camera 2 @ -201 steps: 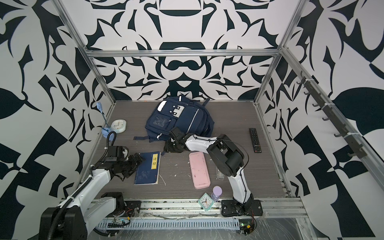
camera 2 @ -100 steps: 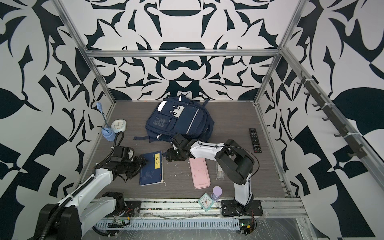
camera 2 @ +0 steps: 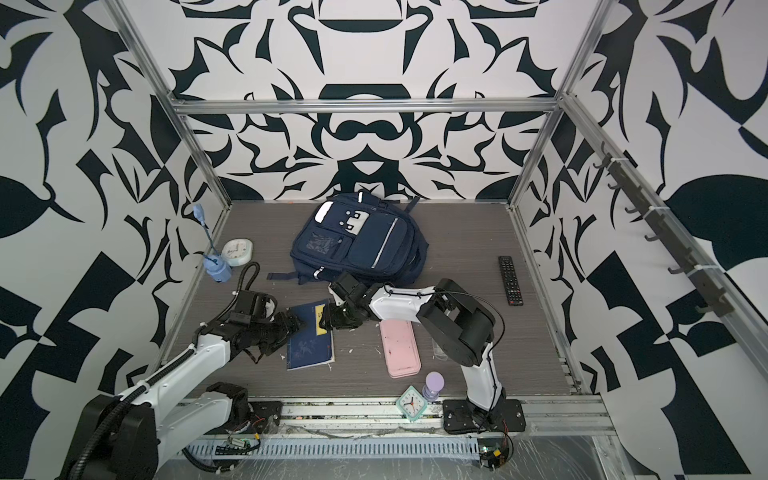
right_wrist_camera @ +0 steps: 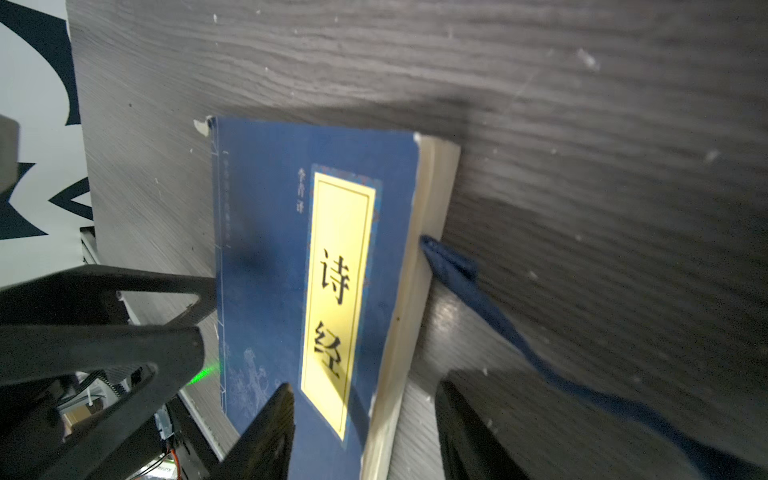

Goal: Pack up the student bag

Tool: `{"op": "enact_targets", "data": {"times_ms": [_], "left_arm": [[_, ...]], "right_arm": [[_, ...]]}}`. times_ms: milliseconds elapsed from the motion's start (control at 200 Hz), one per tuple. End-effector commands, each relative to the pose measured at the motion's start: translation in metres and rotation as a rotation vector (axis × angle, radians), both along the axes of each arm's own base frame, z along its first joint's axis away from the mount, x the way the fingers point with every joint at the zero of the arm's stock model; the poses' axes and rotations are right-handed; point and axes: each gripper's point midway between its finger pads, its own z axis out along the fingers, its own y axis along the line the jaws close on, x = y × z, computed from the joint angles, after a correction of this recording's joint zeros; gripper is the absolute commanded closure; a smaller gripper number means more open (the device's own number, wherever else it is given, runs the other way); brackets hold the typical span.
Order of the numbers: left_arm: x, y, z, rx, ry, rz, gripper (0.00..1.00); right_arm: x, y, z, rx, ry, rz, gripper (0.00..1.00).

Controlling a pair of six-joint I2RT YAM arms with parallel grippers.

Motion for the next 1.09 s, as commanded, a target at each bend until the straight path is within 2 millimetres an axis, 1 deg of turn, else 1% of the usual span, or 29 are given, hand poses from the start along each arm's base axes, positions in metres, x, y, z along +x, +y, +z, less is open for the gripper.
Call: {"op": "enact_targets", "data": {"times_ms": [0,185,305,340,350,370,535,655,810,1000,1090], "left_arm": [[-0.014,0.006,-0.014,0.026,0.053,0.009,0.14],[-0.014,0.004,-0.022,0.026,0.074,-0.002,0.14],[-0.011,0.001,-0.021,0.017,0.068,-0.013,0.14],[-0.010,-0.002,-0.019,0.002,0.058,-0.024,0.14],[-0.010,-0.002,-0.018,-0.003,0.054,-0.027,0.17],[-0.008,-0.005,-0.016,-0.017,0.042,-0.036,0.19],[0.001,-0.021,0.007,-0.110,-0.070,-0.089,0.22],[0.004,-0.024,0.024,-0.133,-0.143,-0.110,0.22],[0.005,-0.030,0.036,-0.171,-0.198,-0.142,0.24],[0.007,-0.037,0.042,-0.209,-0.224,-0.170,0.26],[0.007,-0.036,0.042,-0.197,-0.215,-0.170,0.27]], "right_arm": [[0.000,0.004,0.001,-0.001,0.006,0.002,0.46],[-0.004,0.003,-0.003,-0.015,0.014,0.012,0.55],[-0.005,-0.003,-0.005,-0.039,0.012,0.013,0.61],[-0.005,-0.004,-0.006,-0.047,0.010,0.012,0.63],[-0.005,-0.005,-0.006,-0.051,0.011,0.012,0.64],[-0.005,-0.006,-0.007,-0.055,0.009,0.012,0.65],[-0.005,-0.010,-0.015,-0.086,0.018,0.009,0.72],[-0.006,-0.010,-0.020,-0.095,0.029,0.006,0.73],[-0.008,-0.011,-0.024,-0.106,0.037,0.010,0.74],[-0.008,-0.012,-0.025,-0.110,0.039,0.012,0.74],[-0.008,-0.013,-0.025,-0.116,0.040,0.011,0.74]]}}
